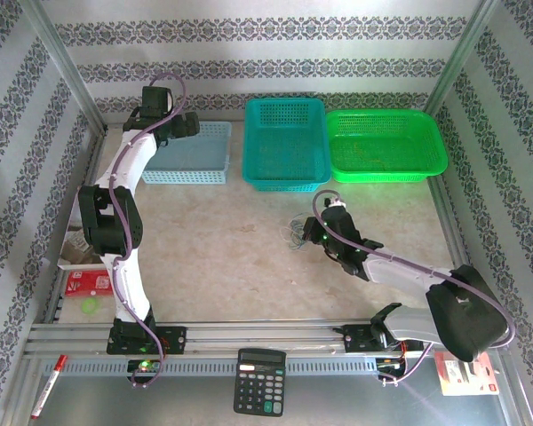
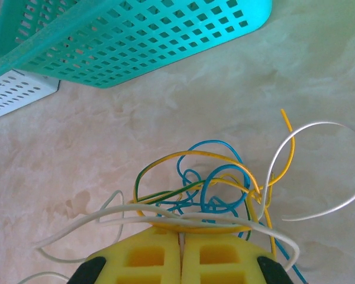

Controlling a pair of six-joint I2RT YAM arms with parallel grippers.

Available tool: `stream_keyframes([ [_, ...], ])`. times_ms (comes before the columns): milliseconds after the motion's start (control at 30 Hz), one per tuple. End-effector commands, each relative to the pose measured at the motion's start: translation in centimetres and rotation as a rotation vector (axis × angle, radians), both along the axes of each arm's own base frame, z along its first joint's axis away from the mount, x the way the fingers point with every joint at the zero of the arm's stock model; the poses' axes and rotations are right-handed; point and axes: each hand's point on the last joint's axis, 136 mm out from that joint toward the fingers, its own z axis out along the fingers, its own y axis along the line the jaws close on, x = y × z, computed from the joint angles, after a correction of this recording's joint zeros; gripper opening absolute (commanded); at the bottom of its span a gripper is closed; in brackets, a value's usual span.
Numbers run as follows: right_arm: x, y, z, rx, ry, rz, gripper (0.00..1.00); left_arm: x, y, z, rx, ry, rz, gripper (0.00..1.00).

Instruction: Untangle the cables

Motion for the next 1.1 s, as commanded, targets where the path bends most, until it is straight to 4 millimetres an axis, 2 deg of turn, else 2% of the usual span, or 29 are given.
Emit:
stream_keyframes([
  [0,0.5,1.8,1.1,0.01,-0.023,0.049,0.0,-1.6,-0.6,1.9,-0.068,-0.001,-0.003,1.0],
  [67,0.6,2.6,1.1,0.011,-0.024,0.068,0.0,-2.3,-1.6,2.4,-0.109,-0.013,-0.021,1.0],
  [333,0.5,6.7,2.2,0.02,-0.036,0.162,0.0,-6.6,-5.2,2.7,-0.211,-0.027,-0.077,1.0],
  [367,0.4,7.0,2.3,0.022,-0.038,0.174,0.06,-7.4,-5.7,2.7,-0.226,-0.029,-0.086,1.0],
  [400,0.3,7.3,2.5,0.022,-0.04,0.187,0.17,-8.2,-6.1,2.5,-0.242,-0.029,-0.089,1.0],
  [467,0.2,7.3,3.1,0.02,-0.049,0.194,0.34,-9.8,-6.7,2.6,-0.274,-0.037,-0.095,1.0],
  [500,0.3,7.2,3.5,0.019,-0.057,0.194,0.41,-10.7,-7.0,2.6,-0.296,-0.045,-0.098,1.0],
  [600,0.5,6.5,5.0,0.021,-0.08,0.184,0.52,-12.9,-7.8,2.8,-0.359,-0.072,-0.102,1.0],
  [800,1.0,4.0,7.5,0.025,-0.115,0.158,0.53,-16.8,-10.8,2.6,-0.439,-0.08,-0.154,1.0],
  [933,0.9,1.3,7.0,0.013,-0.103,0.106,0.53,-19.1,-13.7,2.0,-0.44,-0.072,-0.218,1.0],
  [1067,0.5,-1.4,5.3,0.036,-0.062,0.058,0.52,-21.2,-16.5,0.1,-0.398,-0.035,-0.274,1.0],
])
